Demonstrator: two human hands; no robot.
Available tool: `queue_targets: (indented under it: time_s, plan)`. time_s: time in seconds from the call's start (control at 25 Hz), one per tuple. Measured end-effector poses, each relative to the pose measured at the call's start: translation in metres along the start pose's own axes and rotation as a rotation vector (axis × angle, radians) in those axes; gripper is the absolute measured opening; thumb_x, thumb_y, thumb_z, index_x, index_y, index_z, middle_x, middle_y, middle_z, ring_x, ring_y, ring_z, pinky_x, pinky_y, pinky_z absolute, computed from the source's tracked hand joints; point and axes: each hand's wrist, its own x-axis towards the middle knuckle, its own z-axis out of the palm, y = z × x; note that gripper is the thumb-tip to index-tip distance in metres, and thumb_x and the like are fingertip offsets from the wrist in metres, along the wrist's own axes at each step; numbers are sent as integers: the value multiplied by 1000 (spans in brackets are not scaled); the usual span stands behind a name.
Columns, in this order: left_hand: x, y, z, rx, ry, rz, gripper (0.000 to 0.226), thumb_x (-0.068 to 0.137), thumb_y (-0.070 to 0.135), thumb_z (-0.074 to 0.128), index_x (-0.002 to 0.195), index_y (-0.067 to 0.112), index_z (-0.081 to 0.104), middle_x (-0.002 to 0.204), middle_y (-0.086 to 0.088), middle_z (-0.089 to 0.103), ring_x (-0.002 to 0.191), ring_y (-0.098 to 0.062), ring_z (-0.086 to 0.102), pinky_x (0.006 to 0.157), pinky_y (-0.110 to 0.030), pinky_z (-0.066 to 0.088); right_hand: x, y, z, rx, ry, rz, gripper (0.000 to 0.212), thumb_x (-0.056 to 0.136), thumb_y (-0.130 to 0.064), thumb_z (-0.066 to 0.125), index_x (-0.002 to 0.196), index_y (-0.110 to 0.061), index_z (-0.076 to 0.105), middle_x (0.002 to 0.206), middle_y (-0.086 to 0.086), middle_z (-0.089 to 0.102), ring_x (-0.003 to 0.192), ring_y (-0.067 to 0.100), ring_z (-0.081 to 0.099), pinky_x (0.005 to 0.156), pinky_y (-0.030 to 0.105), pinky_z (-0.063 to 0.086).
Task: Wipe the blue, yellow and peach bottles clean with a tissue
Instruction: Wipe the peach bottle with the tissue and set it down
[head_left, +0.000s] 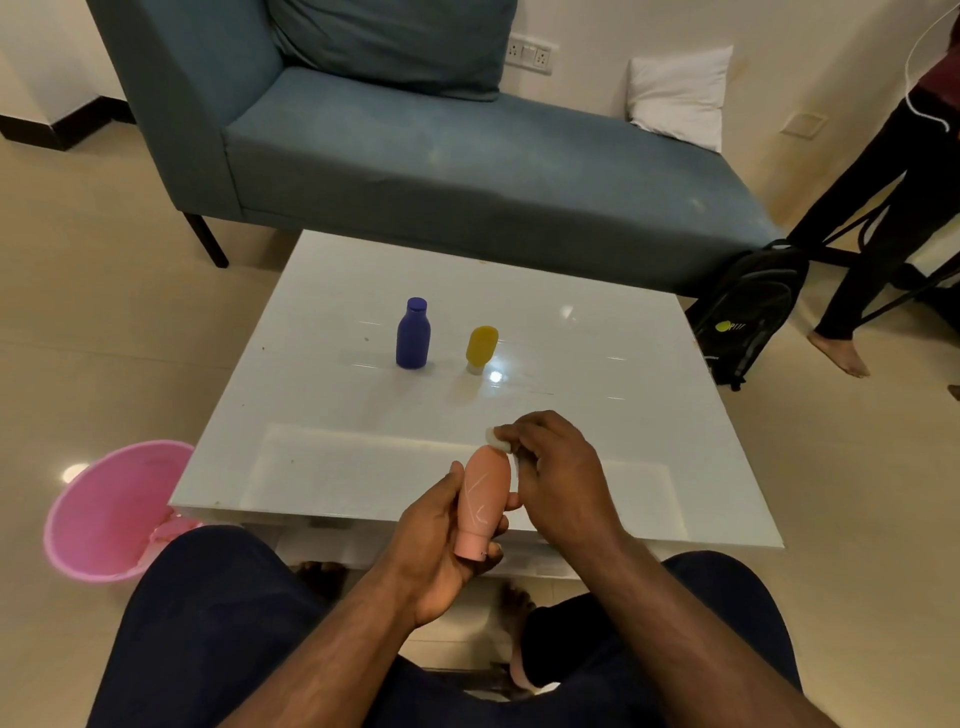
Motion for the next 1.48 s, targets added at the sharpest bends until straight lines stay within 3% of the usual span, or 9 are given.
queue_targets:
  time_s: [0.16,0.28,0.52,0.64,0.8,1.0,1.24,1.32,1.48]
  plan:
    - [0,-1,2,-24,37,-19,58,98,53,49,130,6,59,101,-20,66,78,-24,62,56,-32,52,-13,-5,5,26,-11,11,27,85,-2,59,107,-12,70,104,2,62,96,18,58,87,34,51]
    - [2,1,0,-70,42,-16,61,94,54,53,134,7,57,111,-22,62,81,-25,61,59,-33,52,-28,-8,5,69,-26,64,26,89,-3,57,109,-13,69,104,-3,60,94,10,57,85,24,50]
    - [0,5,1,-104,64,-24,57,99,52,49,133,7,55,106,-21,64,82,-26,62,61,-34,53,-23,-5,6,109,20,122,26,88,-2,55,106,-16,70,99,-8,60,89,0,54,81,15,48]
    - [0,6,0,-125,63,-45,60,100,53,45,135,6,55,116,-24,63,94,-31,60,76,-41,50,-46,-15,12,99,-61,16,25,86,-2,56,104,-13,69,98,-5,59,87,6,56,76,16,49]
    - [2,6,-2,-135,90,-51,60,99,53,47,136,7,54,110,-23,62,84,-27,60,70,-39,53,-31,-3,12,97,12,114,24,86,-2,58,101,-16,71,96,-8,60,86,5,57,78,21,51]
    - [2,8,-3,-150,96,-68,61,100,54,43,134,5,55,129,-24,65,125,-39,60,109,-54,43,-57,-19,20,62,-83,-37,26,84,-4,58,105,-16,69,97,-4,60,88,11,57,77,22,50]
    - [-3,8,-1,-148,62,-59,61,101,53,42,133,3,55,119,-23,71,108,-37,69,89,-51,55,-57,-22,18,-13,-66,-80,28,79,-6,58,104,-15,69,98,0,63,87,17,56,73,29,52]
    - [-4,8,2,-137,44,-61,61,101,53,42,131,2,56,118,-23,71,108,-37,68,90,-52,54,-61,-23,15,-55,-121,-171,29,76,-9,57,101,-16,69,98,1,64,85,18,56,69,29,52]
    - [-3,7,3,-165,30,-67,57,101,50,43,132,4,55,122,-23,69,114,-39,64,95,-54,52,-43,-8,12,-93,-33,-86,28,77,-10,63,104,-13,69,100,4,64,89,22,57,73,32,53]
